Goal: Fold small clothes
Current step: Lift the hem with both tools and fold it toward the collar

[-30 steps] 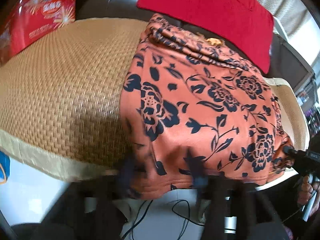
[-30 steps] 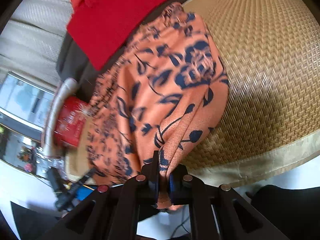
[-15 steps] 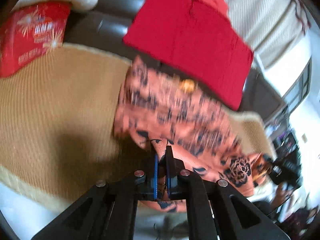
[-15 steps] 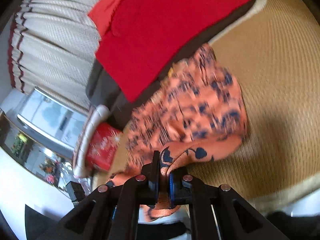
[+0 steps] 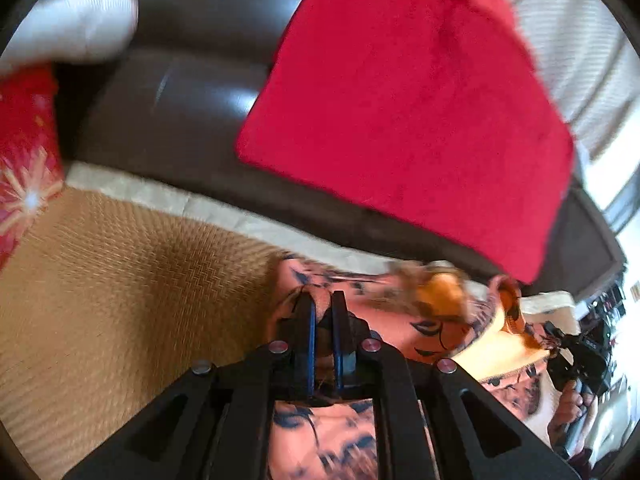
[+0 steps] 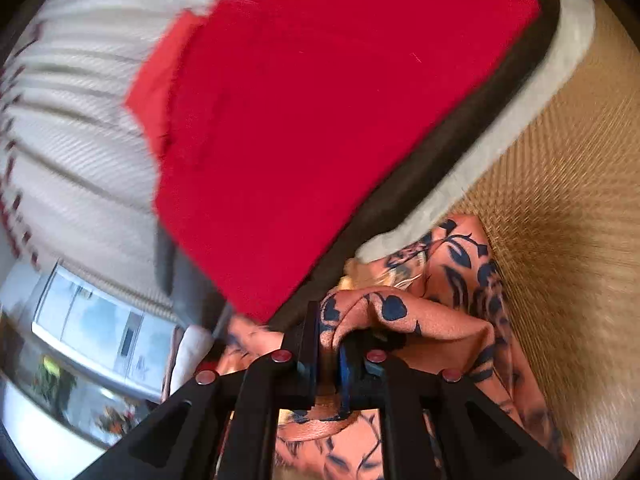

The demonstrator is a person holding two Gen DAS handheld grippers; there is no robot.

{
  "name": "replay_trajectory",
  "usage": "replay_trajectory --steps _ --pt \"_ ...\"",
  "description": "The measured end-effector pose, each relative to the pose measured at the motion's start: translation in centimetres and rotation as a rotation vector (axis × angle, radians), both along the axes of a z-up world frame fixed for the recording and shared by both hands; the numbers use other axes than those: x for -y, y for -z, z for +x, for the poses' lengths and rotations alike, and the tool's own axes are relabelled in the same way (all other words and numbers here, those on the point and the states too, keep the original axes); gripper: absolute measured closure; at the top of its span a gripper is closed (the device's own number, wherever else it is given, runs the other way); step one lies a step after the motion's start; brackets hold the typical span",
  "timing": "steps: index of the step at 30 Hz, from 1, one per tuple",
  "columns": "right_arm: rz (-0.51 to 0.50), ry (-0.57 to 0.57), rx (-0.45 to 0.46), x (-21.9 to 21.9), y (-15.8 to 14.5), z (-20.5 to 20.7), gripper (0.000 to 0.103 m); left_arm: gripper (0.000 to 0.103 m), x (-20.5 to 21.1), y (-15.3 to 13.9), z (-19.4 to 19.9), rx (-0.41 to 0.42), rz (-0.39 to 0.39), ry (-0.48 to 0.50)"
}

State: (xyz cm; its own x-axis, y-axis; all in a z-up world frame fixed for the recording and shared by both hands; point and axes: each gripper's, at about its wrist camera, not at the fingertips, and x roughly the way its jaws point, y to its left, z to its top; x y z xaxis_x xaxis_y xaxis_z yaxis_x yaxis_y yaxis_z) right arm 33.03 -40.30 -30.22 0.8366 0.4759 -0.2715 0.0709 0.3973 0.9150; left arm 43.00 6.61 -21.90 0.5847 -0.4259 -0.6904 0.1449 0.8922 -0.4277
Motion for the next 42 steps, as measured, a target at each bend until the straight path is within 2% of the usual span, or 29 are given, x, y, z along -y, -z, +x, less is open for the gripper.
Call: replay_trajectory --steps 2,4,6,8,10,11,12,13,14,15,16,18,20,21,23,25,28,31,34,42 --pt "0.061 -0.019 -0.085 0.3 2.9 3.2 0.090 0.093 -0.3 2.4 2.1 -0.047 0.001 -0.029" --pt "0.081 -0.019 -0.110 0.8 4.9 4.7 0.090 0.093 -1.2 3.6 3.1 -0.041 -0.004 -0.075" --pt "0.127 -0.033 -0.119 1.6 6.2 6.0 0.090 0.091 -2.7 4.2 3.7 -0.024 -0.042 -0.132" --pt "0.164 -0.050 -0.088 2.3 6.3 6.2 0.088 0.091 -4.3 4.3 3.4 -0.009 -0.095 -0.181" --pt "0.181 -0.064 -0.023 2.8 5.6 6.1 0.083 0.091 -5.4 3.3 1.9 0.029 -0.101 -0.231" --pt "0.198 -0.076 0.003 2.9 5.3 6.1 0.071 0.090 -5.6 2.6 0.7 0.064 -0.109 -0.244" --pt "0.212 -0.077 0.019 2.8 5.0 5.8 0.042 0.085 -5.5 1.5 -1.2 0.115 -0.111 -0.255" --pt "0.230 -0.063 0.036 2.6 4.8 5.5 0.025 0.071 -5.0 0.7 -2.2 0.134 -0.085 -0.251" --pt "0.246 -0.039 0.063 2.6 4.5 5.5 0.010 0.064 -4.2 0.1 -3.2 0.131 -0.034 -0.240" --pt "0.254 -0.014 0.110 2.5 3.8 4.7 0.010 0.058 -3.5 -0.3 -4.0 0.127 0.002 -0.233" --pt "0.254 -0.027 0.130 2.3 3.3 4.5 0.010 0.058 -3.0 -0.4 -5.0 0.128 0.017 -0.228" --pt "0.241 -0.059 0.127 2.0 2.2 3.9 0.010 0.058 -2.5 0.0 -6.2 0.110 -0.016 -0.212" --pt "0.205 -0.088 0.124 1.1 1.6 3.3 0.010 0.058 -2.8 1.1 -6.2 0.011 -0.024 -0.232" --pt "0.186 -0.108 0.111 0.6 1.5 2.8 0.010 0.058 -3.0 2.0 -6.4 -0.031 -0.059 -0.237" --pt "0.169 -0.141 0.066 -0.5 1.7 2.0 0.011 0.058 -3.1 3.0 -6.5 -0.083 -0.089 -0.235" --pt "0.163 -0.157 0.040 -1.1 1.7 1.7 0.011 0.058 -3.2 3.1 -6.5 -0.089 -0.112 -0.219" --pt "0.188 -0.202 0.054 -2.4 1.6 1.2 0.011 0.058 -2.5 3.0 -5.8 -0.095 -0.160 -0.151" --pt "0.184 -0.231 0.050 -3.8 1.2 2.3 0.011 0.058 -2.1 4.1 -4.6 -0.143 -0.175 -0.134" --pt "0.183 -0.248 0.013 -4.8 2.1 3.9 0.011 0.058 -1.8 5.2 -3.0 -0.189 -0.211 -0.105" --pt "0.170 -0.267 0.005 -7.0 2.4 8.6 0.011 0.054 -0.9 3.8 -0.7 -0.133 -0.248 -0.087"
